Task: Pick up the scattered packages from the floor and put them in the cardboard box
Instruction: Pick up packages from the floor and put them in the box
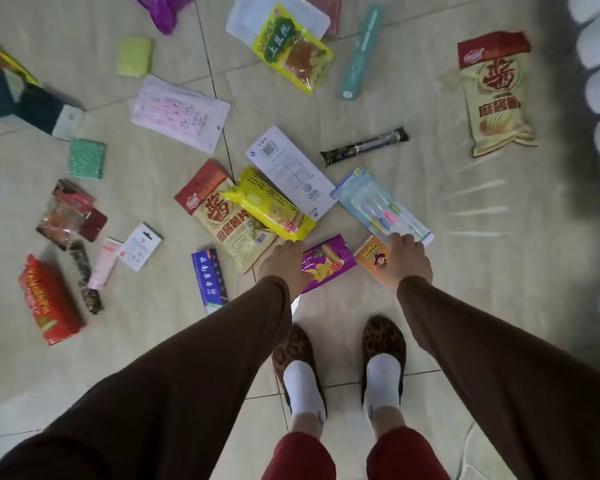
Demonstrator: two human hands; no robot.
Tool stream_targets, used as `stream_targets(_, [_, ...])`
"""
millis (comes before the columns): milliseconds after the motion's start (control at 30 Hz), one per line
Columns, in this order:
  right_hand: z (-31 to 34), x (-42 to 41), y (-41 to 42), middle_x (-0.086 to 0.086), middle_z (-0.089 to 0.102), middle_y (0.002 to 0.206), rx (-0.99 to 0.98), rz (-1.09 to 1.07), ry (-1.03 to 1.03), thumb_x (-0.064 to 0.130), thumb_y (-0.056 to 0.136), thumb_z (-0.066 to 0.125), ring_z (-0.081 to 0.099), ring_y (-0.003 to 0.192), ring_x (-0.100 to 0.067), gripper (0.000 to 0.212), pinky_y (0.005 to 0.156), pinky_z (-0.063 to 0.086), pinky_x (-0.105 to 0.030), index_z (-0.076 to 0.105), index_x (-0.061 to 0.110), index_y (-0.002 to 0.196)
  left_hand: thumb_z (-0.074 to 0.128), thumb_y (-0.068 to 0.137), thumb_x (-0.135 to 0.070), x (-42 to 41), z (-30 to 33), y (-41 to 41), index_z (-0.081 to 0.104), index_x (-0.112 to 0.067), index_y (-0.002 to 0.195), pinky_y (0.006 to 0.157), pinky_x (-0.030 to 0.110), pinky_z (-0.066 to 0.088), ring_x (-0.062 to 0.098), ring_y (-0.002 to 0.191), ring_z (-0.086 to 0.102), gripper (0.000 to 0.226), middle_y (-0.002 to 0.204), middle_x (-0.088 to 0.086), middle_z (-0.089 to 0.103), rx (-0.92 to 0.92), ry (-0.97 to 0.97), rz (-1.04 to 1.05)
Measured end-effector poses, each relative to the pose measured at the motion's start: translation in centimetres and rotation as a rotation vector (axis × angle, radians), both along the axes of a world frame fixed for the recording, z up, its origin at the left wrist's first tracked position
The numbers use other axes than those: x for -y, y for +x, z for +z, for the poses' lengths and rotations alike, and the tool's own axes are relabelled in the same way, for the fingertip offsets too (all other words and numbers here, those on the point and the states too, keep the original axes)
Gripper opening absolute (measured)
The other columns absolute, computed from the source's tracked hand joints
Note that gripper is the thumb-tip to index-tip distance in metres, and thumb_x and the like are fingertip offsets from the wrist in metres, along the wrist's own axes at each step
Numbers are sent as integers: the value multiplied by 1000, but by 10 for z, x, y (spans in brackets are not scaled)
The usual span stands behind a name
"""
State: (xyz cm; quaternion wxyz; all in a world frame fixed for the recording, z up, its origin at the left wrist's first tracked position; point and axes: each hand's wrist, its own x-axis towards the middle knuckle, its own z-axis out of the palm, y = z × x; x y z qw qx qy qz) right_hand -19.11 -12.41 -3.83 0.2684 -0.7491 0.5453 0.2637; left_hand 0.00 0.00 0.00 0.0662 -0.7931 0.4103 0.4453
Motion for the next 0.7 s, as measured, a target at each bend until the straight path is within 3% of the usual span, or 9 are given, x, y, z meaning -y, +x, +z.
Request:
stream_targets(267, [-51,-20,-1,-15,55,132,-94,-96,-16,39,76,85,52,126,-34,77,99,45,-44,44,10,135,66,86,-48,-13,-63,-15,36,-18,143,93,40,45,28,118,51,71,128,7,53,162,41,-123])
stream_targets(400, [-54,-8,-3,-15,55,127,-44,-90,108,43,85,72,48,124,-34,55,97,46,-42,58,11,129,69,81,-52,-9,-67,-18,46,-17,131,94,40,42,27,115,49,66,124,6,57,145,121,-125])
stream_targets(500, [-47,13,2,-13,53,120,62,-73,86,41,84,72,46,118,-35,48,93,46,-42,65,10,120,70,78,-54,-8,-62,-18,51,-19,124,95,40,43,26,113,47,61,120,3,56,55,79,19])
stream_targets(600, [-43,40,9,-14,47,137,110,-60,44,37,80,77,40,127,-37,60,99,40,-41,61,13,133,73,76,-54,-7,-49,-17,49,-21,129,97,41,44,25,112,48,67,118,1,53,-14,-10,186])
stream_targets(700, [-46,62,16,-7,29,160,113,-93,37,31,82,79,24,145,-34,66,106,39,-46,54,15,141,74,77,-53,-4,-42,-12,40,-22,142,100,43,44,25,113,53,80,122,2,56,-43,-57,269])
